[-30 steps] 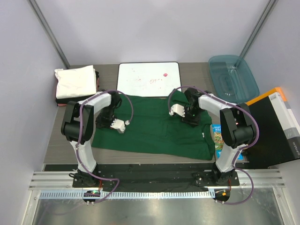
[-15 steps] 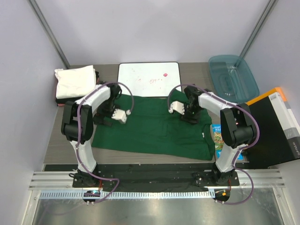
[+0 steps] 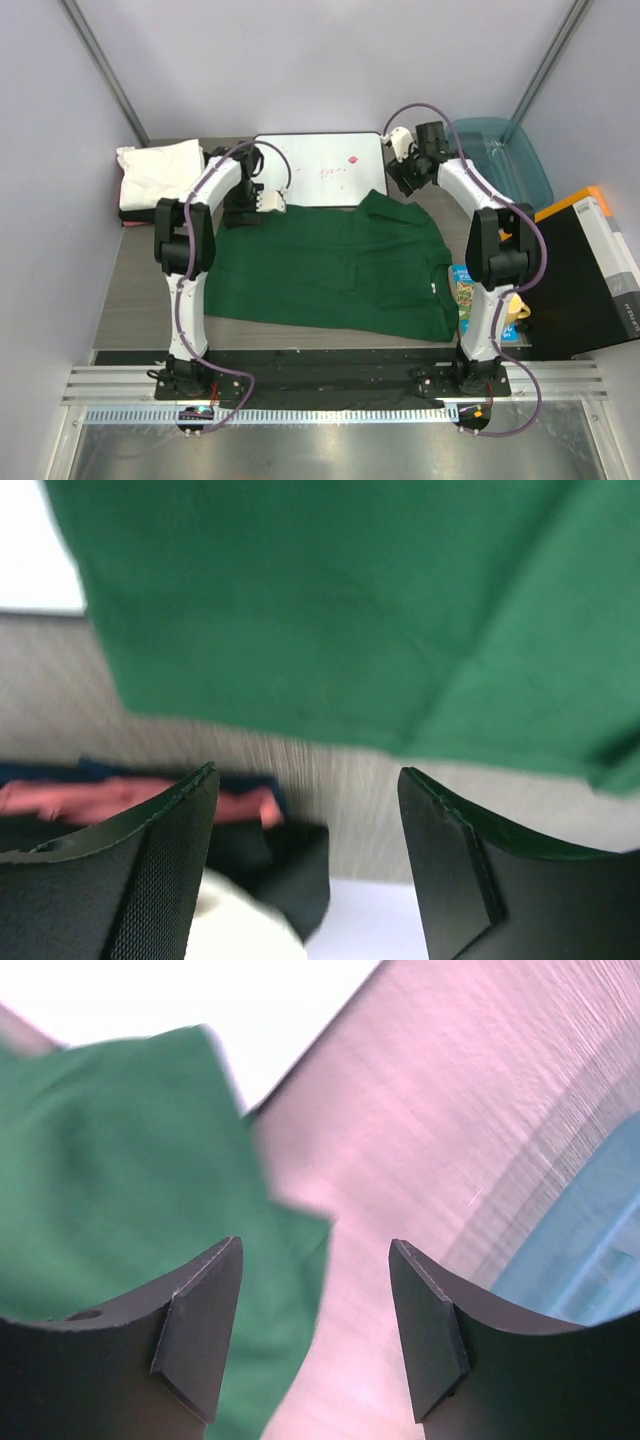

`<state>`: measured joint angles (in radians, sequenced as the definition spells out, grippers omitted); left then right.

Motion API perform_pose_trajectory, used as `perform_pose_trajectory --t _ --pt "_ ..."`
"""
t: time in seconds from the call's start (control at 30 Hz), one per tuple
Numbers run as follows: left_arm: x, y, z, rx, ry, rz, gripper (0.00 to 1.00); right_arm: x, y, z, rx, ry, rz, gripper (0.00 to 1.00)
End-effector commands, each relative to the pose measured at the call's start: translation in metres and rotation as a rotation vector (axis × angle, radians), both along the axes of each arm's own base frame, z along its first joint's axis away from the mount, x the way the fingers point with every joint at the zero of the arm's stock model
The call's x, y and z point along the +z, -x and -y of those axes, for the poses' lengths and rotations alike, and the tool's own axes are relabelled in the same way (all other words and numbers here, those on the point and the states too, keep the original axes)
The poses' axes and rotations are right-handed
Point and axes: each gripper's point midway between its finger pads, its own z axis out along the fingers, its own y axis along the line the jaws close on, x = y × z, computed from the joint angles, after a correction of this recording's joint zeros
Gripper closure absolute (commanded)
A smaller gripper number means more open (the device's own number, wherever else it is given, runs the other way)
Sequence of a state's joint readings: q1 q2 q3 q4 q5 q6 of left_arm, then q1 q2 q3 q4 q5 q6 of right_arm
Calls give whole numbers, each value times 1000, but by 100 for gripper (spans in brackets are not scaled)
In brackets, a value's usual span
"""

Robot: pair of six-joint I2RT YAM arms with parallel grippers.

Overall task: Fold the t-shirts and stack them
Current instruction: Grap the side of the flattened tshirt furthest away from the robot with both arms

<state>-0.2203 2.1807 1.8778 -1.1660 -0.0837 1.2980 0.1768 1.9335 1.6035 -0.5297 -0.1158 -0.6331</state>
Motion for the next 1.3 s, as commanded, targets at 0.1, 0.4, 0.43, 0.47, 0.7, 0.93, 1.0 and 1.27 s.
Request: perform_pose_trajectory --t 0.1,0.4,0.43,0.47,0.7,0.93,1.0,1.27 --pt "-3 -43 0 -6 -19 109 23 -25 -50 9 -72 -61 -4 34" --pt "10 -61 -5 -23 -42 180 17 -24 -8 15 1 -118 -127 42" --pt "11 -62 -6 -21 -40 184 16 -23 1 17 1 -126 -143 43" --pt "11 -63 -6 -22 -43 187 15 -25 8 21 -6 -130 -160 43" --pt "10 -63 -7 -24 -47 177 11 -38 34 42 -55 -151 -219 46" --pt "12 -65 -7 -29 -48 186 10 -52 31 43 -31 -153 -241 48" --pt "13 -66 -7 -27 -48 191 10 -54 27 42 -30 -158 -244 48" --pt "17 -71 -7 -31 -53 212 10 -74 33 39 -11 -166 -299 53"
